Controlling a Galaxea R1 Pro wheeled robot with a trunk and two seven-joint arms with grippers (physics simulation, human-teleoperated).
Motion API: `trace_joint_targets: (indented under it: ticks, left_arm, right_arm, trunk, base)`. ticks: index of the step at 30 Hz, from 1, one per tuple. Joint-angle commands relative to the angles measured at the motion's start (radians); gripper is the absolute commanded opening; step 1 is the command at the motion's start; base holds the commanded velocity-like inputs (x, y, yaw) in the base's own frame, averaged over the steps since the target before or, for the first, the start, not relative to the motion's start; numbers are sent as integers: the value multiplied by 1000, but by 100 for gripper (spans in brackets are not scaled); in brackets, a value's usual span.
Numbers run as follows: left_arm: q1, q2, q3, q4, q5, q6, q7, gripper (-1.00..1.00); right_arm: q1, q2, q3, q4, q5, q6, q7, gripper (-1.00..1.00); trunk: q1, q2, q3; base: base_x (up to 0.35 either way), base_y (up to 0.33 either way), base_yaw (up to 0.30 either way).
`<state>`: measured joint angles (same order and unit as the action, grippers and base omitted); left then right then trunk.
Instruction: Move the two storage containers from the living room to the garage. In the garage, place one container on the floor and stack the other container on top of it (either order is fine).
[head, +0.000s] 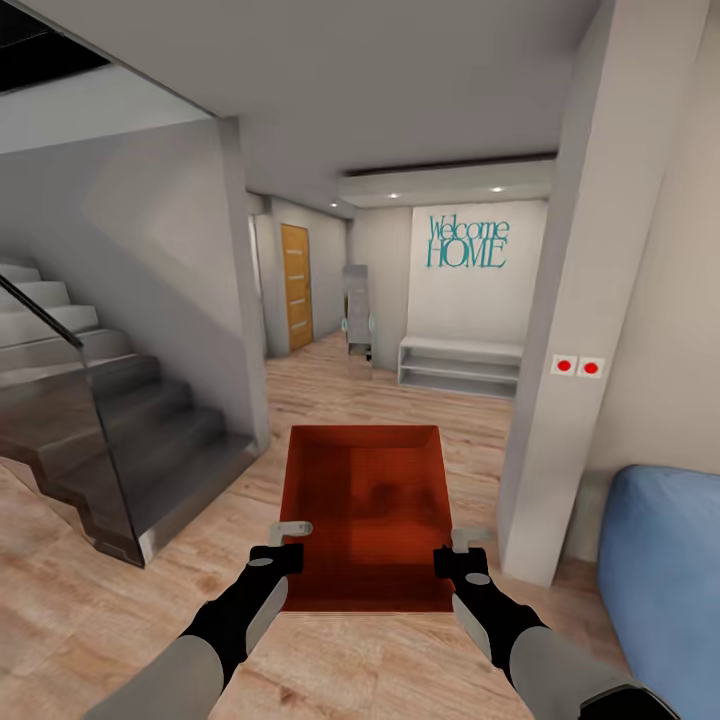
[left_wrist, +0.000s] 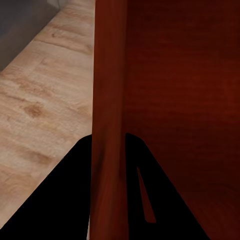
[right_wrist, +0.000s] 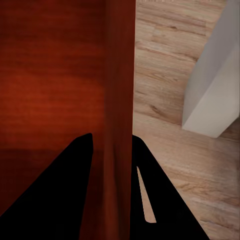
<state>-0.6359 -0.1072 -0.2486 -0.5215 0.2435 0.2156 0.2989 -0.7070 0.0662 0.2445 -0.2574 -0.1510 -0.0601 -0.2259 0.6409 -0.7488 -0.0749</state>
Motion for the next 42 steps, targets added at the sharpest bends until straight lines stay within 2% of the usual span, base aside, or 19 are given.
trace_joint_targets:
  ticks: [1, 24, 42]
  left_arm:
    - [-1, 0, 12, -21, 43, -38, 26, -100]
    - [-1, 0, 12, -21, 43, -37, 26, -100]
    - [-1, 0, 12, -21, 45, -36, 25, -100]
  right_arm:
    - [0, 18, -19, 3, -15, -8, -1, -100]
    - [0, 18, -19, 3, -13, -9, -1, -100]
    - [0, 18, -19, 3, -14, -10, -1, -100]
  trunk:
    - [1, -1, -2]
    - [1, -1, -2]
    - [1, -1, -2]
  base:
    - [323, -91, 0]
    - [323, -84, 0]
    - [323, -6, 0]
